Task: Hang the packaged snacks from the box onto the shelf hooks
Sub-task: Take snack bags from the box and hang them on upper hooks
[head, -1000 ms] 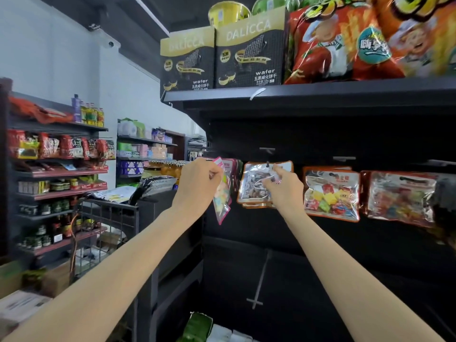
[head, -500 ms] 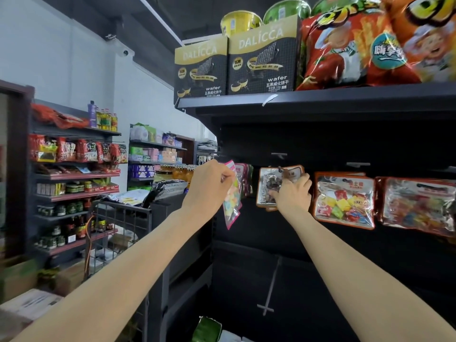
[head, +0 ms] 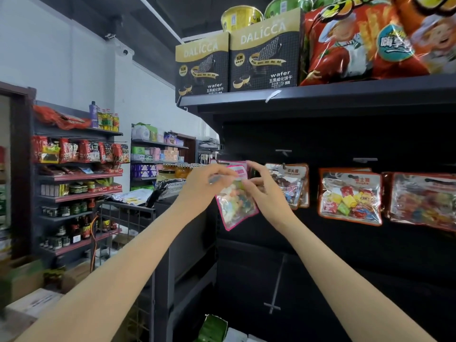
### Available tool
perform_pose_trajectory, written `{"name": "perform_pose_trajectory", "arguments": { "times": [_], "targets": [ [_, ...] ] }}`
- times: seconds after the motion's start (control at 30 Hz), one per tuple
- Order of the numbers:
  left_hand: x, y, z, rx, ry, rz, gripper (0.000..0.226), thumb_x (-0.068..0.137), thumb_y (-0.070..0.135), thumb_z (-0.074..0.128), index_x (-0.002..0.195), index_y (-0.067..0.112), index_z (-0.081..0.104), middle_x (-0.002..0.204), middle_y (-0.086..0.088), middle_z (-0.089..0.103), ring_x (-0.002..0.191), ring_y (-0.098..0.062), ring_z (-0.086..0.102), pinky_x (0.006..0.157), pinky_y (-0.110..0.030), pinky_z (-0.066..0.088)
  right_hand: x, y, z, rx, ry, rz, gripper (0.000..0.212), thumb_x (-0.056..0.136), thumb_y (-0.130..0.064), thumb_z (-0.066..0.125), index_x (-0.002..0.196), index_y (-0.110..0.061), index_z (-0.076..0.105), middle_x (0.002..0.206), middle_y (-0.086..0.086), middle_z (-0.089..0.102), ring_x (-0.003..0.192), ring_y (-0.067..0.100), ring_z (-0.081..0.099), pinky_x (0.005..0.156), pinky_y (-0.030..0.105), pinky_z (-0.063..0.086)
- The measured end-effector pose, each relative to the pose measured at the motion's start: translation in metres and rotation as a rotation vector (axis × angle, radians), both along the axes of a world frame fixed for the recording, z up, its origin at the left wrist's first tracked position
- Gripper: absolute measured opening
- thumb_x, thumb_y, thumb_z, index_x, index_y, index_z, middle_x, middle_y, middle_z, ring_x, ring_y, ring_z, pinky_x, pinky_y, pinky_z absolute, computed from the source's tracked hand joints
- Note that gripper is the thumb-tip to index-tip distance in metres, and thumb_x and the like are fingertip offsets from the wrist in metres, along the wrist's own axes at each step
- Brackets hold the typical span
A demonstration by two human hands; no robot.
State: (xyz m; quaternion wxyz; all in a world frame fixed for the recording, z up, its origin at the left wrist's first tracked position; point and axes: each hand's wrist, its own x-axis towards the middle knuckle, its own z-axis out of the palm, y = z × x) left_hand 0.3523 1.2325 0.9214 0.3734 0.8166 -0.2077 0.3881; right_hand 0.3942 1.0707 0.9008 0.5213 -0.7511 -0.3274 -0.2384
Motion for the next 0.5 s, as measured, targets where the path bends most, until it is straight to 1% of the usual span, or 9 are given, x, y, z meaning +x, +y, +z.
{"name": "perform_pose_trajectory", "arguments": {
  "times": [0.07, 0.1, 0.17, 0.2, 0.27, 0.33, 0.4, 0.47, 0.5],
  "targets": [
    [0.0, 0.009, -0.001, -0.118, 0.009, -0.038, 0.014, 0.089, 0.018, 0.06, 0.101, 0.023, 0.066, 0.093, 0.021, 0.06, 0.083, 0.01, 0.056, 0.07, -0.003, 0.044, -0.002, 0.004, 0.004, 0.014, 0.136, 0.139, 0.064, 0.088, -0.029, 0.065, 0.139, -0.045, 0.03, 0.113, -0.001, 0.057, 0.102, 0.011, 0.06, 0.076, 0.02, 0.053],
    [0.002, 0.014, -0.002, -0.176, 0.014, -0.043, 0.016, 0.089, 0.017, 0.061, 0.103, 0.023, 0.065, 0.093, 0.023, 0.058, 0.083, 0.01, 0.056, 0.067, -0.001, 0.044, 0.0, 0.005, 0.005, 0.042, 0.179, 0.192, 0.07, 0.085, -0.025, 0.069, 0.138, -0.048, 0.029, 0.116, 0.002, 0.059, 0.104, 0.015, 0.062, 0.078, 0.023, 0.055],
    [0.006, 0.024, -0.004, -0.271, 0.026, -0.039, 0.024, 0.087, 0.016, 0.063, 0.11, 0.024, 0.061, 0.096, 0.022, 0.057, 0.086, 0.006, 0.055, 0.064, -0.001, 0.044, 0.005, 0.01, 0.006, 0.125, 0.24, 0.293, 0.07, 0.082, -0.016, 0.071, 0.133, -0.048, 0.035, 0.122, 0.006, 0.061, 0.104, 0.019, 0.065, 0.085, 0.035, 0.057],
    [0.008, 0.028, -0.005, -0.305, 0.034, -0.028, 0.028, 0.087, 0.016, 0.064, 0.114, 0.023, 0.058, 0.1, 0.02, 0.056, 0.086, 0.005, 0.054, 0.063, -0.003, 0.045, 0.007, 0.015, 0.007, 0.145, 0.235, 0.309, 0.067, 0.083, -0.013, 0.071, 0.131, -0.047, 0.039, 0.123, 0.005, 0.061, 0.103, 0.018, 0.066, 0.086, 0.037, 0.057],
    [0.015, 0.034, -0.006, -0.394, 0.065, 0.001, 0.036, 0.089, 0.016, 0.062, 0.123, 0.022, 0.053, 0.106, 0.014, 0.054, 0.084, 0.004, 0.053, 0.061, -0.009, 0.046, 0.011, 0.028, 0.008, 0.131, 0.15, 0.221, 0.057, 0.085, -0.012, 0.068, 0.129, -0.041, 0.047, 0.125, 0.002, 0.059, 0.105, 0.015, 0.065, 0.086, 0.036, 0.057],
    [0.02, 0.036, -0.006, -0.465, 0.111, -0.006, 0.045, 0.088, 0.015, 0.063, 0.129, 0.024, 0.047, 0.108, 0.007, 0.055, 0.083, 0.001, 0.055, 0.062, -0.013, 0.046, 0.017, 0.04, 0.01, 0.154, 0.074, 0.076, 0.048, 0.089, -0.013, 0.063, 0.131, -0.035, 0.052, 0.133, -0.005, 0.053, 0.118, 0.013, 0.055, 0.097, 0.038, 0.05],
    [0.026, 0.037, -0.007, -0.361, 0.157, -0.002, 0.056, 0.085, 0.02, 0.068, 0.134, 0.028, 0.042, 0.115, 0.003, 0.055, 0.096, -0.008, 0.057, 0.073, -0.019, 0.047, 0.024, 0.05, 0.013, 0.187, 0.057, -0.014, 0.042, 0.093, -0.013, 0.057, 0.133, -0.027, 0.053, 0.137, -0.006, 0.049, 0.128, 0.013, 0.045, 0.108, 0.038, 0.039],
    [0.034, 0.037, -0.008, -0.227, 0.197, 0.02, 0.062, 0.084, 0.025, 0.069, 0.138, 0.031, 0.039, 0.133, -0.001, 0.05, 0.118, -0.017, 0.049, 0.096, -0.032, 0.044, 0.029, 0.058, 0.016, 0.158, 0.07, -0.041, 0.041, 0.096, -0.013, 0.053, 0.136, -0.022, 0.051, 0.143, -0.001, 0.046, 0.132, 0.014, 0.04, 0.11, 0.033, 0.035],
    [0.037, 0.038, -0.007, -0.201, 0.201, 0.04, 0.062, 0.084, 0.025, 0.069, 0.138, 0.031, 0.04, 0.139, -0.001, 0.045, 0.125, -0.019, 0.044, 0.103, -0.036, 0.039, 0.031, 0.061, 0.018, 0.137, 0.077, -0.044, 0.041, 0.096, -0.013, 0.052, 0.137, -0.02, 0.049, 0.143, 0.0, 0.045, 0.132, 0.012, 0.04, 0.108, 0.028, 0.035]
  ]
}}
